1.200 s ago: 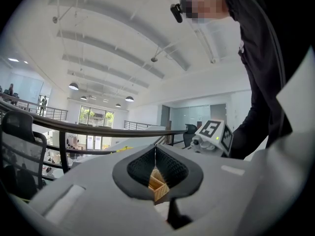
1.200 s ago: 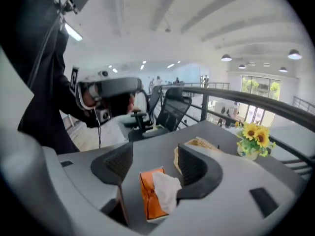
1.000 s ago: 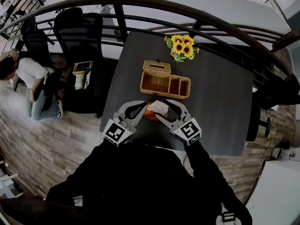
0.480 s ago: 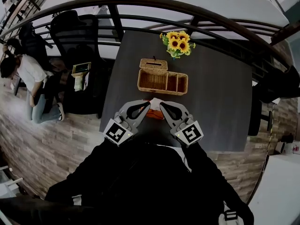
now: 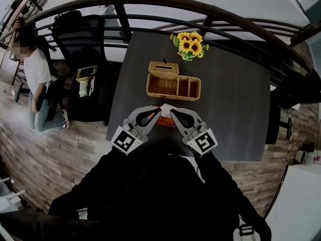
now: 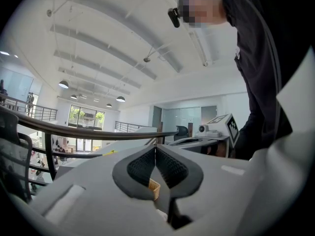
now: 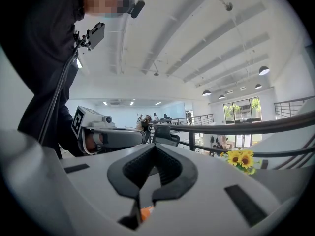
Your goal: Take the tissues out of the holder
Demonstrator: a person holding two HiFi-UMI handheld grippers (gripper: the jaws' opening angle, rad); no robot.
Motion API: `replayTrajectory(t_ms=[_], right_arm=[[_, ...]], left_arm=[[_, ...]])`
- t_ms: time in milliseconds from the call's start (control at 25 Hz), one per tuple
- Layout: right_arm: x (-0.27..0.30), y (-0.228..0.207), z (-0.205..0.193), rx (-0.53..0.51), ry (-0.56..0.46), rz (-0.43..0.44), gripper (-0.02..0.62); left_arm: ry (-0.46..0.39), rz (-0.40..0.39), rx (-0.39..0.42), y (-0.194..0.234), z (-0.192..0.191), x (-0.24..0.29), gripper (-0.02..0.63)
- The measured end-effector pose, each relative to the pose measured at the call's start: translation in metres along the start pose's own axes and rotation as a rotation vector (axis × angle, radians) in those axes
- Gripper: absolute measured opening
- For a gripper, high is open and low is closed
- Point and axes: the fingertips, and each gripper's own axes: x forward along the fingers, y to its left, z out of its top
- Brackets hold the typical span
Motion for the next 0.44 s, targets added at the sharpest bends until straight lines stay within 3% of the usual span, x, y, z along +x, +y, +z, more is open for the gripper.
replayTrajectory(t_ms=[440], right_arm=[[0.0012,0.0001,0.0001,-0.002,-0.001,0.008,0.003]], left_arm=[[0.006,-0.003,0.007,0.0005,-0.0018,0.0026,0.008]])
